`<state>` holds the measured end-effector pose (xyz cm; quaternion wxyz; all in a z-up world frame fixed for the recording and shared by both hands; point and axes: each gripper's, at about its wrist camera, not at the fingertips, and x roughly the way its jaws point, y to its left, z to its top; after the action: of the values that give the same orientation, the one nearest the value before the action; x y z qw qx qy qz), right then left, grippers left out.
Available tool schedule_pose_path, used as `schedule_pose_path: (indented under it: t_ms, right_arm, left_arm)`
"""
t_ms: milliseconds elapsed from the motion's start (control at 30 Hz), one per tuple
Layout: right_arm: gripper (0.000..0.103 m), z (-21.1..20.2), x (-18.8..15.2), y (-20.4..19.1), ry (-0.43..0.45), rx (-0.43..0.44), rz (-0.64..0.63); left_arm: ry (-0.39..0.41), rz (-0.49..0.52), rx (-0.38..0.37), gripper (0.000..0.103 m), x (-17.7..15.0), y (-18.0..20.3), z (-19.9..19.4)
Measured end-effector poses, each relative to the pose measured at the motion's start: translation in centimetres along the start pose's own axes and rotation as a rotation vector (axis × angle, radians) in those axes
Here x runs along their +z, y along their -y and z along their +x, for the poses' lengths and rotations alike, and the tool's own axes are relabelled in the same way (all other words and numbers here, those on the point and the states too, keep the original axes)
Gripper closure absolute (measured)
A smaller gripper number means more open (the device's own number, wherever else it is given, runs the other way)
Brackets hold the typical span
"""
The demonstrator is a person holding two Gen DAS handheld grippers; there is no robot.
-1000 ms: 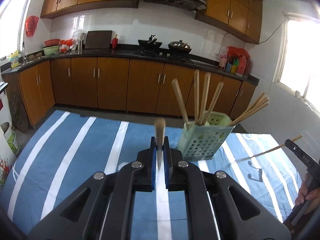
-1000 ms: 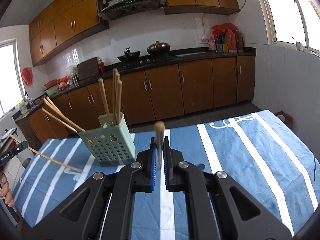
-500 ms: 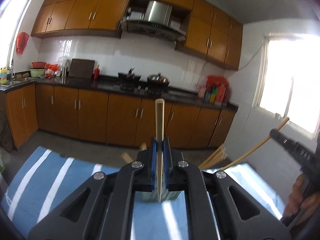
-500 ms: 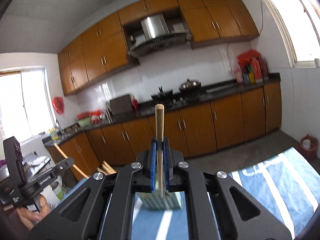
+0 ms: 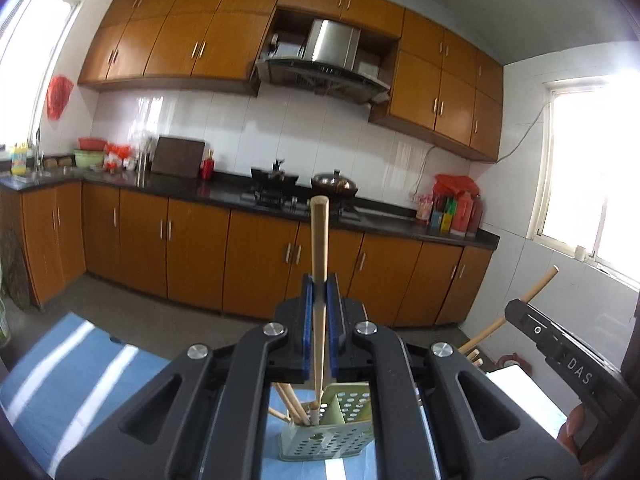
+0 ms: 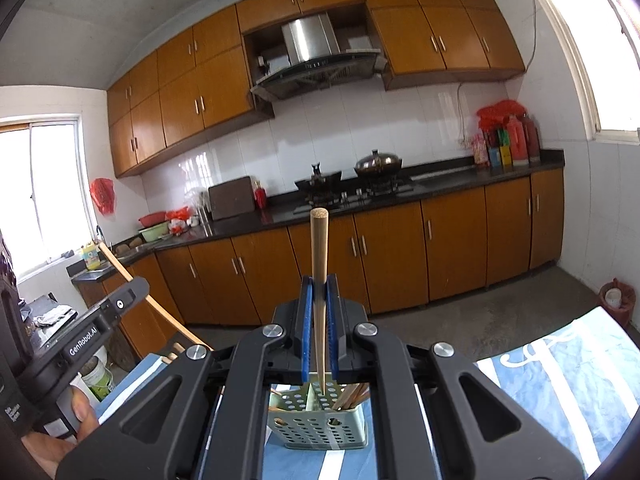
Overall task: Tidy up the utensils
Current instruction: 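Lower the chopsticks into the green holder and open both grippers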
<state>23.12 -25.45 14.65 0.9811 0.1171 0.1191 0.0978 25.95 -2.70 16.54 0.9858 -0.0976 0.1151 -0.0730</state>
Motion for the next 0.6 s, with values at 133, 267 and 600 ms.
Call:
schedule_pose_path:
  t_ms: [133, 267, 600]
  right_arm:
    - [0.096, 1.4, -0.9, 0.3, -0.032, -0.008, -0.001]
    - [0.096, 2.2, -1.6, 0.5, -0.056, -0.009, 0.002]
    - [0.073, 2.9, -2.0, 0.6, -0.082, -0.005, 0.008]
  left_arm:
    - [-0.029, -0.02, -0.001, 0.095, -1.1, -1.0, 1.7]
    - [-0.041, -0.021, -0.004, 0.095, -1.6, -1.4, 2.3]
    - [-0.07, -0.03, -0.021, 0.084, -1.9, -1.7, 3.1]
